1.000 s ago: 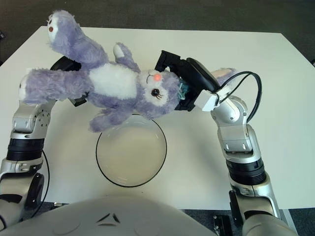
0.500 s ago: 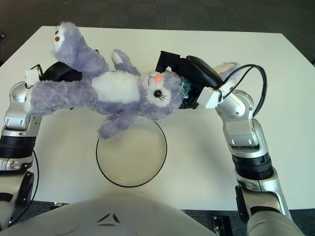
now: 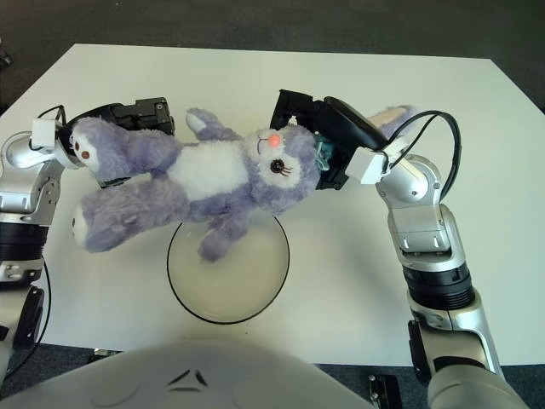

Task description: Put the doll into the plate.

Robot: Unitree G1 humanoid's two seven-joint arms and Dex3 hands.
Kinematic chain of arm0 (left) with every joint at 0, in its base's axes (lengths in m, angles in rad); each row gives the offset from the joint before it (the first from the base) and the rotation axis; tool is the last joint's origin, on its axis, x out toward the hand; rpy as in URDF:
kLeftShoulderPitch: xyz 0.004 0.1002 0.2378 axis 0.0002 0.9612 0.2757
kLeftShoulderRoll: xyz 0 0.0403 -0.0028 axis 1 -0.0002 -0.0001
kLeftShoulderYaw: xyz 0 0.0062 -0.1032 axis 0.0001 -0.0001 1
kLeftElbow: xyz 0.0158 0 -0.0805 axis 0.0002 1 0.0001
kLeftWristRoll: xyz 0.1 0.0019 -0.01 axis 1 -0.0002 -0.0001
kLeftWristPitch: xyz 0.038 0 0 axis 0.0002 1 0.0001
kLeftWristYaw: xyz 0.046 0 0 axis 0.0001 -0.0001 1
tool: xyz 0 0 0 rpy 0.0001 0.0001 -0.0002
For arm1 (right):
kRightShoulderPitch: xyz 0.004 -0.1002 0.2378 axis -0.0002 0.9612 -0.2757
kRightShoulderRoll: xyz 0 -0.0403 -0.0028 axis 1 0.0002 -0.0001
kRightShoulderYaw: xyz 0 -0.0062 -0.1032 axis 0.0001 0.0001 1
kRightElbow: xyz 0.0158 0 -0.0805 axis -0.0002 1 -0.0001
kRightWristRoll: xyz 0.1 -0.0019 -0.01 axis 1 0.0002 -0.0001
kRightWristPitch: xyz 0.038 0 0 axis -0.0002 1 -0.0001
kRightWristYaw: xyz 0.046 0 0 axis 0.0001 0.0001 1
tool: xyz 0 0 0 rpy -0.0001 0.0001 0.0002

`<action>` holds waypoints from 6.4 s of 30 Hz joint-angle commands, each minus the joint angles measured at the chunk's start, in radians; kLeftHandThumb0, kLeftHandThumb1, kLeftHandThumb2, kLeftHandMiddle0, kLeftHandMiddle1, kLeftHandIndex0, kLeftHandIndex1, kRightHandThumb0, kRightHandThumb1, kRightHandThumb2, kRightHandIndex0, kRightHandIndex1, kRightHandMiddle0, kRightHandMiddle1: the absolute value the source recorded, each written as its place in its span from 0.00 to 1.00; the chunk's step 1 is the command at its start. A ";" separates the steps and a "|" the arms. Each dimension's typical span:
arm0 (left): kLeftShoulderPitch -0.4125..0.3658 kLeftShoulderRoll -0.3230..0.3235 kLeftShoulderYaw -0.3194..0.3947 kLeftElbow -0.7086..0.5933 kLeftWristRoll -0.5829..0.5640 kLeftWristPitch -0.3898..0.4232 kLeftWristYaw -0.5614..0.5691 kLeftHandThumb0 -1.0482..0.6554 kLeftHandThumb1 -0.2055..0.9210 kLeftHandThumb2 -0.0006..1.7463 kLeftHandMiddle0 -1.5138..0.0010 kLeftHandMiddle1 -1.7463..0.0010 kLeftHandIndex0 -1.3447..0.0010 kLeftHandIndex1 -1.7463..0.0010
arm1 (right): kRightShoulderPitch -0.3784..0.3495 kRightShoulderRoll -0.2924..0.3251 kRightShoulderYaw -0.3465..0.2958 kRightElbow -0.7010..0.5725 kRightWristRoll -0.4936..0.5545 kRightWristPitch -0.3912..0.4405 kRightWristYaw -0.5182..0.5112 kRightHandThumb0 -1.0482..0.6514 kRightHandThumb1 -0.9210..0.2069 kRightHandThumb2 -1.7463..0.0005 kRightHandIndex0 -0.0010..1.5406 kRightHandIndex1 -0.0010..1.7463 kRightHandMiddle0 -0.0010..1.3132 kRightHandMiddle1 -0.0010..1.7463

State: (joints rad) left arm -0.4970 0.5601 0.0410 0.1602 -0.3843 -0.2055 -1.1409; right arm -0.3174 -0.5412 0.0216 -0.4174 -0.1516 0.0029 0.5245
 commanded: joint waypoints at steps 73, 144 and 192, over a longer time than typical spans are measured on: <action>-0.350 -0.152 0.184 0.729 0.151 -0.233 0.531 0.10 1.00 0.19 0.91 0.95 0.99 0.93 | 0.076 -0.092 0.036 -0.165 0.035 0.151 0.149 0.62 0.76 0.14 0.59 0.82 0.46 1.00; -0.250 -0.278 0.193 0.327 0.086 0.133 0.751 0.25 0.92 0.31 0.92 0.74 1.00 0.52 | -0.013 -0.284 0.007 0.079 0.143 -0.440 0.303 0.11 0.12 0.73 0.04 0.05 0.00 0.21; -0.306 -0.256 0.187 0.592 0.113 -0.071 0.643 0.21 0.99 0.27 0.94 0.61 1.00 0.54 | -0.107 -0.204 -0.045 0.380 0.046 -0.493 0.119 0.11 0.19 0.71 0.19 0.05 0.00 0.44</action>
State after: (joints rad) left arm -0.8197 0.3034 0.2372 0.7804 -0.2800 -0.2799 -0.4951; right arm -0.3912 -0.7801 -0.0427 -0.0803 -0.0737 -0.4507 0.6825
